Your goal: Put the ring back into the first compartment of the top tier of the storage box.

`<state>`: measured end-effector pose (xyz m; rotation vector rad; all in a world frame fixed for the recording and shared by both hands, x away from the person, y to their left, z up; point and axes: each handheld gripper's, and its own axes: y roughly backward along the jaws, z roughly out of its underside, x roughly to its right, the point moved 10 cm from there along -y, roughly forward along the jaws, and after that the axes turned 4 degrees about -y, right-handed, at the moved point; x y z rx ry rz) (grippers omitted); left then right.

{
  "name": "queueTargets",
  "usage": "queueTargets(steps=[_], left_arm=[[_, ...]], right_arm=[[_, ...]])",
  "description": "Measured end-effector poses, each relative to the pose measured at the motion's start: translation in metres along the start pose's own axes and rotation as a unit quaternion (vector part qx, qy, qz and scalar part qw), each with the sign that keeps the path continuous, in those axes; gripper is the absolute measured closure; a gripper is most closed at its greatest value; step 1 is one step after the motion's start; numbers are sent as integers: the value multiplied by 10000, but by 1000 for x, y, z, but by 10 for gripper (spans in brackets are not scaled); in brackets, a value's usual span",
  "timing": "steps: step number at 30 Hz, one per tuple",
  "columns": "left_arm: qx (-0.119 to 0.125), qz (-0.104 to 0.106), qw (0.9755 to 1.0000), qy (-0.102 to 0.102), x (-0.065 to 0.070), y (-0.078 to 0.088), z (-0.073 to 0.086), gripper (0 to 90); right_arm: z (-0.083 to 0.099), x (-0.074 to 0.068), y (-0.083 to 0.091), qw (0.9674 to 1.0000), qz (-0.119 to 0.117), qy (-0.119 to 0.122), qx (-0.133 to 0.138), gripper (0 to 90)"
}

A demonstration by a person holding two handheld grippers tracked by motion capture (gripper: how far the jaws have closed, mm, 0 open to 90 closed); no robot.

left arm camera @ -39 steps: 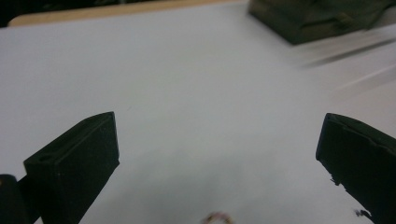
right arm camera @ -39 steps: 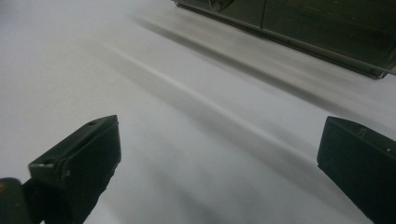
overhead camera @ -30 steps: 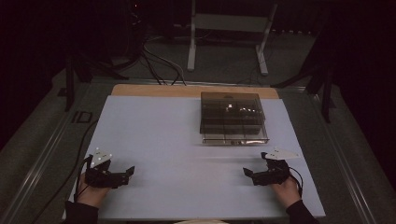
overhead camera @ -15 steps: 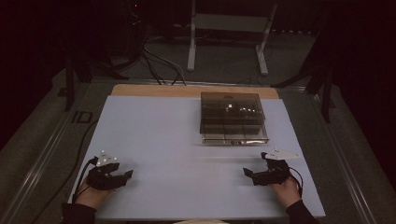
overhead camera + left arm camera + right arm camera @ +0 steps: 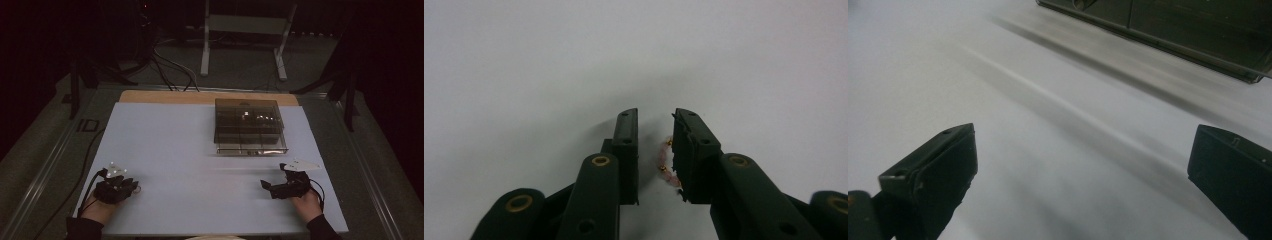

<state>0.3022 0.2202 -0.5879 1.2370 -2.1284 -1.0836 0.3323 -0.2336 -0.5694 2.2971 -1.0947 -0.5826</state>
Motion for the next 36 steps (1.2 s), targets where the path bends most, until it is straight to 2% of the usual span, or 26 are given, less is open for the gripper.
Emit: queueTargets(steps=[2, 6, 9, 14, 18, 23, 36], left_arm=[[-53, 123, 9999, -6, 3, -1, 1, 773], [-92, 33, 9999, -103, 3, -3, 2, 774], [-97, 50, 9999, -125, 3, -3, 2, 802], [-174, 42, 9995, -277, 5, -3, 3, 878], [-158, 58, 9996, -237, 5, -3, 3, 885], [-160, -12, 9993, -344, 6, -3, 2, 888], [-33, 130, 9993, -350, 10, 2, -4, 889]], right_arm=[[0, 0, 0, 10000, -1, -2, -4, 0], [0, 0, 0, 10000, 6, -1, -3, 0], [0, 0, 1, 10000, 12, 5, -6, 0], [0, 0, 1, 10000, 13, 17, -8, 0], [0, 0, 1, 10000, 11, 24, -15, 0], [0, 0, 1, 10000, 16, 23, -14, 0], [0, 0, 1, 10000, 5, 16, 4, 0]])
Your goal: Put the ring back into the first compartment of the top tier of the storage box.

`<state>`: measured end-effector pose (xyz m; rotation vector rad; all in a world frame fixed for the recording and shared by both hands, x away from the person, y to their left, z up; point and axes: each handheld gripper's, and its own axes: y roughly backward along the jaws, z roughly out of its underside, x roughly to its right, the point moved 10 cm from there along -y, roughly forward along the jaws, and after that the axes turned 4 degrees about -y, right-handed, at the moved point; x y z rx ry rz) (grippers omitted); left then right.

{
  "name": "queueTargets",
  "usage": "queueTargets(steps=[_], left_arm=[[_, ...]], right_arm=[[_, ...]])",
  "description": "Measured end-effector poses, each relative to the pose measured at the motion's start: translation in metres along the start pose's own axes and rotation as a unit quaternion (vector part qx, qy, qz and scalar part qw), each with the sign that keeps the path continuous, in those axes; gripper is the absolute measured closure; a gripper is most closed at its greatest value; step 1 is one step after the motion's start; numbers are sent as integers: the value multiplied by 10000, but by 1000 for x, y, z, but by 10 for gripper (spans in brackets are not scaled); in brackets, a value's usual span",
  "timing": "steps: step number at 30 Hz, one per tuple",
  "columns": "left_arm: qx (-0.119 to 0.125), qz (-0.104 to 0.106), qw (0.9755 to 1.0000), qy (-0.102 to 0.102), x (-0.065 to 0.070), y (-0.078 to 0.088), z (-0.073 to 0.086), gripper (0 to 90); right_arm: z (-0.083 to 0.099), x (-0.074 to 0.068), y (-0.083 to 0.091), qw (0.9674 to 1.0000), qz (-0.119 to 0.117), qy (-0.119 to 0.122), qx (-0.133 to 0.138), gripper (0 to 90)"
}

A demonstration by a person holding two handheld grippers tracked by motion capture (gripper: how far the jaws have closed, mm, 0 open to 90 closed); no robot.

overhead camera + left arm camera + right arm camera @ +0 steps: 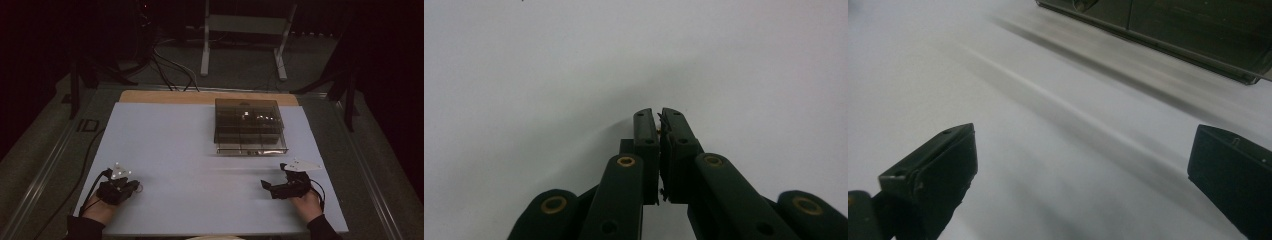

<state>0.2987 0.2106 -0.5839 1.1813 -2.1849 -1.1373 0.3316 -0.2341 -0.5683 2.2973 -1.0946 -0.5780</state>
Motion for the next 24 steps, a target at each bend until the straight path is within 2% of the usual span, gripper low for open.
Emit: queueTargets(steps=[6, 9, 14, 24], left_arm=[[67, 128, 9999, 23, 4, 2, -5, 889], [174, 277, 9993, 152, 7, 3, -11, 889], [258, 356, 9990, 98, 12, 6, -20, 889], [277, 492, 9984, -7, 18, 5, -31, 889]], right_arm=[[0, 0, 0, 10000, 9, -1, -4, 0], [-1, 0, 1, 10000, 26, 9, 11, 0], [-1, 0, 1, 10000, 38, 16, 7, 0], [-1, 1, 1, 10000, 34, 2, 28, 0]])
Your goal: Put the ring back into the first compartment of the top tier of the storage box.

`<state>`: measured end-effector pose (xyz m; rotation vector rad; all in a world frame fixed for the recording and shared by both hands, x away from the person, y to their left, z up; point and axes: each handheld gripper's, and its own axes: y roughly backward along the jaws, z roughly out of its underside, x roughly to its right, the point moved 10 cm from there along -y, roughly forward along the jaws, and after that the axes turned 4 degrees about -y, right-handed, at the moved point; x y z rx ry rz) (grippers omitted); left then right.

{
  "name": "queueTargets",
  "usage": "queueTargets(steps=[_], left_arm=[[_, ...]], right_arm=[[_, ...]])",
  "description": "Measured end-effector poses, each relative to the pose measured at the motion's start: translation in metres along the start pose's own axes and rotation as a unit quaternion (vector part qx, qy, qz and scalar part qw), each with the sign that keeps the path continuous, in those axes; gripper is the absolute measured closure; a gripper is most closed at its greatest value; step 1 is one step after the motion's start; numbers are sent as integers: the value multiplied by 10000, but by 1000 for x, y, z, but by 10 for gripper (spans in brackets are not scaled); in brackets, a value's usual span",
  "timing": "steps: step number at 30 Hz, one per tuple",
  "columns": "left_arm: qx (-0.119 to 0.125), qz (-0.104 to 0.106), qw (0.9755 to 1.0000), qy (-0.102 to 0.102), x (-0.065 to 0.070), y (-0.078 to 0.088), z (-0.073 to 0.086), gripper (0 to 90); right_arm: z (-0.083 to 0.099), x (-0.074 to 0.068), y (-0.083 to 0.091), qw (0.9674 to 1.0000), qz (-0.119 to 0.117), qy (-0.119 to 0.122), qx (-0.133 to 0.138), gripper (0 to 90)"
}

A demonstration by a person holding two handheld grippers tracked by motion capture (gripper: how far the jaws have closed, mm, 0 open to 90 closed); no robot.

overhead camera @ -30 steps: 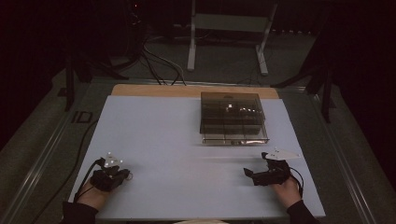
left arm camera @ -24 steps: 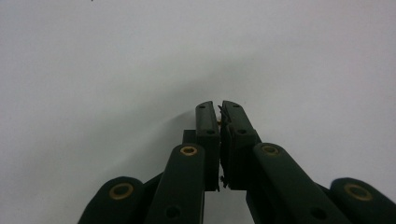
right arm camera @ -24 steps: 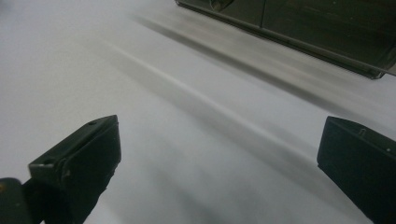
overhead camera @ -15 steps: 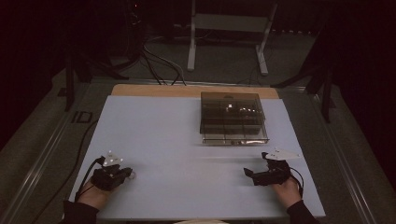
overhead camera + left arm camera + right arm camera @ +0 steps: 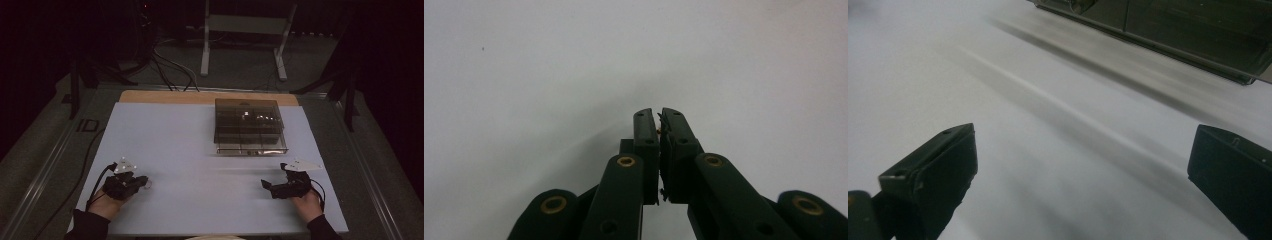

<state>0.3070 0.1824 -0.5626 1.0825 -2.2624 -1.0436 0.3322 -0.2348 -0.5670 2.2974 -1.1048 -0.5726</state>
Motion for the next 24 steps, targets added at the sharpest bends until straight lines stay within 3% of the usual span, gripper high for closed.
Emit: queueTargets(steps=[13, 15, 24], left_arm=[[28, 139, 9996, -240, 9, -7, -21, 889], [-33, 131, 9993, -357, 10, -8, -23, 889], [78, 245, 9987, -444, 17, -9, -39, 888]], right_arm=[[0, 0, 0, 10000, -9, -14, 7, 0], [0, 0, 0, 10000, -15, -9, 6, 0], [0, 0, 1, 10000, -21, 4, 7, 0]])
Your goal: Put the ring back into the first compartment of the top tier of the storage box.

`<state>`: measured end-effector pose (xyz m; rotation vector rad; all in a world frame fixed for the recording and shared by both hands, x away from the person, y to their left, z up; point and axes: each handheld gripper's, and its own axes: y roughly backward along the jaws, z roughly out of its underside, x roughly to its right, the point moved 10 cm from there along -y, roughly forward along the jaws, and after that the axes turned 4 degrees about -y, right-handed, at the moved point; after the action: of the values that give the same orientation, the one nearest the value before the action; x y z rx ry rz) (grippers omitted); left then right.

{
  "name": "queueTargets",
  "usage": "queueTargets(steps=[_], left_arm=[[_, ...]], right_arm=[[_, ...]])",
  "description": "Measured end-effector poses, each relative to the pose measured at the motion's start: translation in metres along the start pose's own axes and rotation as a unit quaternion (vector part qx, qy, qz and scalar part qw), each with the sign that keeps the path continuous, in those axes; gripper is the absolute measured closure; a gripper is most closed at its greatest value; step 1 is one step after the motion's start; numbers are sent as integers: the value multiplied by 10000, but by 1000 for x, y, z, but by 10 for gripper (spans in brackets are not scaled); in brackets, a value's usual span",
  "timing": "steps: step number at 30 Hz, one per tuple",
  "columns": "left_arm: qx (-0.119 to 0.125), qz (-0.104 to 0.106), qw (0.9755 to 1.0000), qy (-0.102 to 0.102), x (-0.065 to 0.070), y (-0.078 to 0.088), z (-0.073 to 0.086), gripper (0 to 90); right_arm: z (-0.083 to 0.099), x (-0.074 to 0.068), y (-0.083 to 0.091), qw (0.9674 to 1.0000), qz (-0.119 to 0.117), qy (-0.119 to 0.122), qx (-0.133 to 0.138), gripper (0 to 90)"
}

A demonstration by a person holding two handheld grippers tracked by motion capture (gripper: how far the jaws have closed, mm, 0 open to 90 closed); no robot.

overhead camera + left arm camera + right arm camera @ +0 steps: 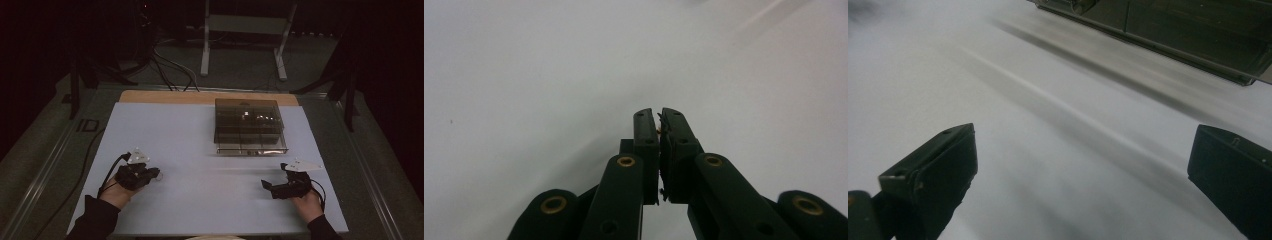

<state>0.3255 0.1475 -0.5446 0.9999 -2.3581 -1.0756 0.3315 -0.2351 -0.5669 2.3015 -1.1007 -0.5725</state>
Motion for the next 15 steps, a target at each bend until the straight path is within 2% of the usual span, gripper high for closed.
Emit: queueTargets(steps=[6, 15], left_arm=[[45, 47, 10000, 11, 2, -1, -9, 888], [67, 96, 9999, -125, 6, -1, -21, 888]], right_arm=[[0, 0, 0, 10000, -15, 8, 2, 0], [0, -1, 0, 10000, -11, 13, 3, 0]])
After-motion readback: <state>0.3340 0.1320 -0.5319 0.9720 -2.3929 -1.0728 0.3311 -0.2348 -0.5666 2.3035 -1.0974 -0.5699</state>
